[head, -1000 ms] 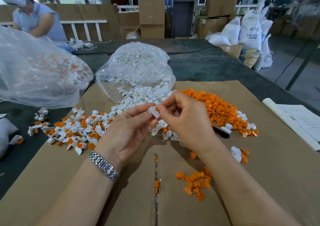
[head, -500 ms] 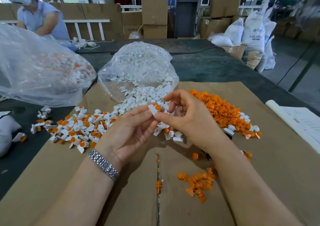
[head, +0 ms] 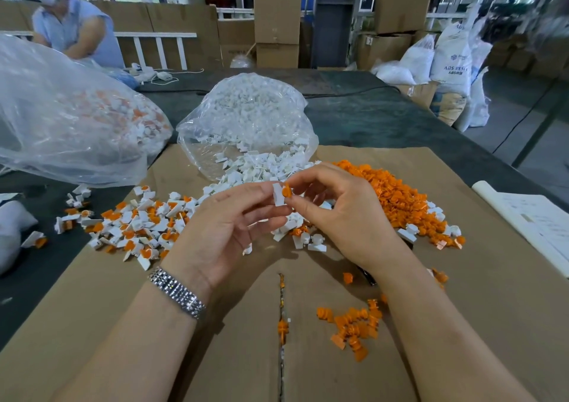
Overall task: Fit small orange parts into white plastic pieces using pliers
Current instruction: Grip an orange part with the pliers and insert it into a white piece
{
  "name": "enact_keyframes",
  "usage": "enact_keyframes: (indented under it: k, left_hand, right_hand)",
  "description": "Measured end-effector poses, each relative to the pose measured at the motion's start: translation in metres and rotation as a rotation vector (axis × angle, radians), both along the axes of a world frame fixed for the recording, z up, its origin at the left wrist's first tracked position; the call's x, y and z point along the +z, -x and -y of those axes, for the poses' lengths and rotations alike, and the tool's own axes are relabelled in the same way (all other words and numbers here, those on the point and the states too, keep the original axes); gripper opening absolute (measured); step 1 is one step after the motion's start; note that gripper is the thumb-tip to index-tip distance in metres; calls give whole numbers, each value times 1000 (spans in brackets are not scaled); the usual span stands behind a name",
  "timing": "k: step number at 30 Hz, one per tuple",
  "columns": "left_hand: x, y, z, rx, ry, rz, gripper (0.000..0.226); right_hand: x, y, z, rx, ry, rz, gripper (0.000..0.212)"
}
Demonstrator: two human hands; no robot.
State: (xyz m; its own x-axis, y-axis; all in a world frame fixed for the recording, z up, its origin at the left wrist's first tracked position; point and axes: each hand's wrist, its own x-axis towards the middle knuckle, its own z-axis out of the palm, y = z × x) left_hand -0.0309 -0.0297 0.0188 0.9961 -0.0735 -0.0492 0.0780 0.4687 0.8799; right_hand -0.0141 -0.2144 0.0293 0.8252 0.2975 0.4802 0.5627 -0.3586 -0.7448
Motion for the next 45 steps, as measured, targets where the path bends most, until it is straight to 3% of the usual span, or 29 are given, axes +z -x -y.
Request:
enact_keyframes:
  k: [6, 13, 19, 28, 33, 38, 45]
  left_hand:
    - [3, 4, 4, 99, -150, 55, 18]
    - [2, 4, 0, 108, -178, 20, 20]
    - [2, 5, 1, 100, -203, 41, 26]
    - [3, 5, -1, 51, -230, 32, 16]
    - [5, 4, 0, 89, -164, 12, 7]
    - [3, 5, -1, 112, -176, 34, 14]
    - [2, 4, -1, 123, -176, 46, 18]
  right_hand:
    - [-4, -1, -3, -4, 29, 60, 15]
    - [-4, -5, 4, 164, -196, -306, 17]
    - [-9, -8, 1, 157, -307, -376, 13]
    - [-10, -9, 2, 148, -288, -352, 10]
    - [-8, -7, 0, 149, -275, -288, 19]
    - [-14, -5, -7, 63, -241, -144, 17]
    - [-16, -4, -10, 12, -210, -90, 18]
